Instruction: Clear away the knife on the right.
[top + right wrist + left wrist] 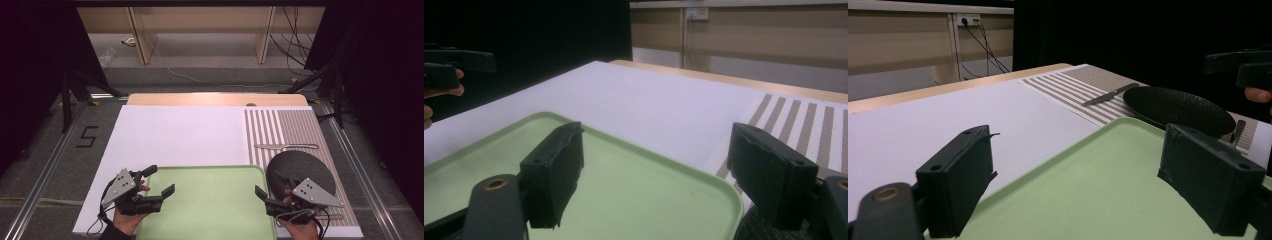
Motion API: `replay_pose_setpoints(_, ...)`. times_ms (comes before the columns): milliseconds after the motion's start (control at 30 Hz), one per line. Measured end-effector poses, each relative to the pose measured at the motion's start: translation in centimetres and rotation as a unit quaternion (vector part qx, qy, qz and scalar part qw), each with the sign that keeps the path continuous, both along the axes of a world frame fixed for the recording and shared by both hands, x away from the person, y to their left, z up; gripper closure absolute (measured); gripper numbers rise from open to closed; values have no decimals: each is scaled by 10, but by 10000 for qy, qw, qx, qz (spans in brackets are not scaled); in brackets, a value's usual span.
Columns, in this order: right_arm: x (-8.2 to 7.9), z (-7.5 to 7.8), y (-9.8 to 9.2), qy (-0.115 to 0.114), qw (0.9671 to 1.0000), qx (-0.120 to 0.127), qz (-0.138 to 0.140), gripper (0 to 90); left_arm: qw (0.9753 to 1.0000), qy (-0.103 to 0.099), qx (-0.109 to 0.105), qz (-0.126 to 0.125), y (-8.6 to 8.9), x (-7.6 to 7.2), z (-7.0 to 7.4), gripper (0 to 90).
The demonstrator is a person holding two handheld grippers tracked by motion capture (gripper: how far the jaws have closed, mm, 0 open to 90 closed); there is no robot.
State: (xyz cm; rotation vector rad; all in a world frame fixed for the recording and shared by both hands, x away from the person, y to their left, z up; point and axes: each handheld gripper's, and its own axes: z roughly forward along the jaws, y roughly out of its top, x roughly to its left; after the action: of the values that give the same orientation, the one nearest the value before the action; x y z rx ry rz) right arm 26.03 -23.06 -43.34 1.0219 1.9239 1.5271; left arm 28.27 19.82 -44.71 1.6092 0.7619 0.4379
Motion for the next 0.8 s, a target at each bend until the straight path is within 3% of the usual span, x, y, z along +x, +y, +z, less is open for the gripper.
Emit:
replay_pose_setpoints(433,0,2,1,-87,9999,-111,36,234,9999,-67,68,-52,-1,-1,1,134)
replay_pose_setpoints(800,6,9,-7,-199,9994,-268,-108,230,9999,-80,90,-33,-1,-1,1,137)
